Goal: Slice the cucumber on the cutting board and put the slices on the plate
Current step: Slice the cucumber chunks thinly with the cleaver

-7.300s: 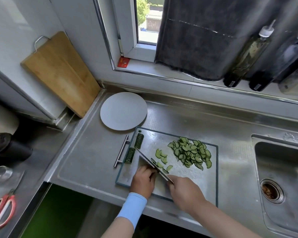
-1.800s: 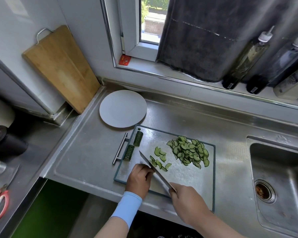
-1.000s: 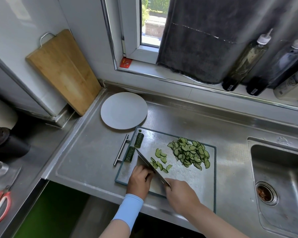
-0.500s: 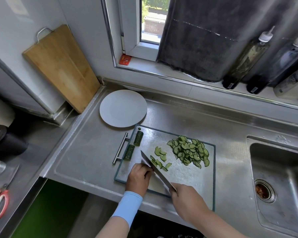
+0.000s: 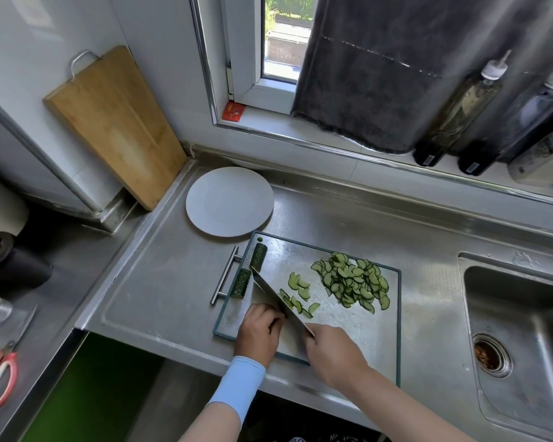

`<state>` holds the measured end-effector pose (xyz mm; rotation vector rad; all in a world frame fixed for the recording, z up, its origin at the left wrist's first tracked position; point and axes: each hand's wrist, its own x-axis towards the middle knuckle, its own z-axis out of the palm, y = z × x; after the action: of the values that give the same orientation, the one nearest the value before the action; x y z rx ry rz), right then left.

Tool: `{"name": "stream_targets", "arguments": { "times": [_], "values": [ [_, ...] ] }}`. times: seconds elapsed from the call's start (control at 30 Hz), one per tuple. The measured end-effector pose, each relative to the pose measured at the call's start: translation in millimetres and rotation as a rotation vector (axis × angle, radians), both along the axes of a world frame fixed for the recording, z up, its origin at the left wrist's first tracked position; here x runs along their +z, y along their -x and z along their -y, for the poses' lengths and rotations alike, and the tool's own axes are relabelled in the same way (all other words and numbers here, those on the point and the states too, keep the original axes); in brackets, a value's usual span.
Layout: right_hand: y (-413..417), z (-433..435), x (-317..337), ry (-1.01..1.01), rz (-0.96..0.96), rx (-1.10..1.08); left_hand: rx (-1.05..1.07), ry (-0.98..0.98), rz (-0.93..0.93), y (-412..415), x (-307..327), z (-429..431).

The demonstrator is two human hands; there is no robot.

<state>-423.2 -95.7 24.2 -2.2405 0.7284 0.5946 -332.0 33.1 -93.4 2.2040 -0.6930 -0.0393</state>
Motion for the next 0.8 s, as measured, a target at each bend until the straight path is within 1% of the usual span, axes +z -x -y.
{"name": "stream_targets", "arguments": {
  "times": [0.23,0.4,0.8],
  "values": [
    [28.4,0.5,1.5,0.008,0.041,-0.008,0.015,-0.012,-0.052,-3.8,0.4,-0.8],
    [39.9,3.0,2.9,0.022,0.017,0.01,-0.005,-0.005,-0.034,-4.6,-0.3,-2.0],
    [6.0,-3.2,-5.4,-0.016,-0.022,-0.028,-0.007,-0.018,0.005,-0.5,-1.8,-2.5]
  ]
}}
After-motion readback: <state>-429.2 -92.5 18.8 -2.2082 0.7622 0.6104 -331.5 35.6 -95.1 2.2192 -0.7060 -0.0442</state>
